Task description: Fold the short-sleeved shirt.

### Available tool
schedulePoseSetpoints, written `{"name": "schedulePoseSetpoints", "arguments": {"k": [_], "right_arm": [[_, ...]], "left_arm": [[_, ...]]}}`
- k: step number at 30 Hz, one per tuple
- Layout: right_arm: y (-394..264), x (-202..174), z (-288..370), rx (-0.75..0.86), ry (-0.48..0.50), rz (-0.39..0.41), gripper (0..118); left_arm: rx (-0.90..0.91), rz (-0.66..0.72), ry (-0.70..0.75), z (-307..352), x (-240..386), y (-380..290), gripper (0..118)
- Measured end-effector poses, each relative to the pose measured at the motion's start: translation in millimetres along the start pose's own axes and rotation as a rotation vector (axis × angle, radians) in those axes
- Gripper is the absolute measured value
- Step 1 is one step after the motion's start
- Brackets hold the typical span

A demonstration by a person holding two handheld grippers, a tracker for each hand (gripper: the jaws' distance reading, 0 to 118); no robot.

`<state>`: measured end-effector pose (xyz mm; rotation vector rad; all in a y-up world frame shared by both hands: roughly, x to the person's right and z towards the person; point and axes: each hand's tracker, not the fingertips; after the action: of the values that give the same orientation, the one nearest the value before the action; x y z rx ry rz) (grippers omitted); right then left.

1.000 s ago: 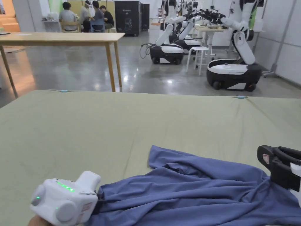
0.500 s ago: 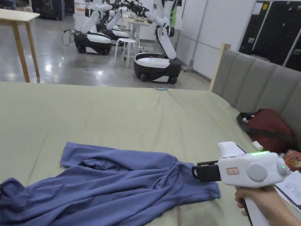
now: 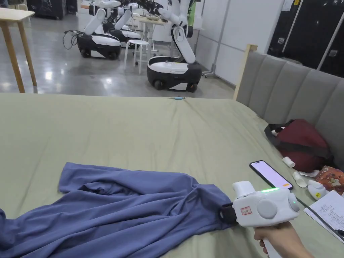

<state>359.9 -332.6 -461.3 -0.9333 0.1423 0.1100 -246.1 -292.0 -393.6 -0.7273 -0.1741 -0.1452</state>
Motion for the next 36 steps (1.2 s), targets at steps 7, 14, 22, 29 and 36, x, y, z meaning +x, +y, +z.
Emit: {"name": "schedulePoseSetpoints", "arguments": {"k": [7, 14, 22, 29, 36], "right_arm": [[-2.5, -3.9, 12.4, 0.101, -0.03, -0.036, 7], [34.8, -32.0, 119.1, 0.571, 0.091, -0.101, 7], [149.6, -98.0, 217.4, 0.839, 0.16, 0.011, 7], [291.5, -118.3, 259.8, 0.969, 0.049, 0.072, 7], [421.6, -105.0, 276.4, 1.01, -0.085, -0.118, 7]], "left_arm": [[0.053, 0.031, 0.036, -0.1, -2.3, -0.9, 3], [0.358, 0.147, -0.02, 53.4, -10.1, 60.6, 3], [0.534, 0.17, 0.0, 105.4, -13.0, 194.9, 3], [0.633, 0.151, 0.106, 120.7, -48.5, 315.6, 3], [0.695, 0.132, 0.216, 111.5, -86.4, 415.3, 3]]}}
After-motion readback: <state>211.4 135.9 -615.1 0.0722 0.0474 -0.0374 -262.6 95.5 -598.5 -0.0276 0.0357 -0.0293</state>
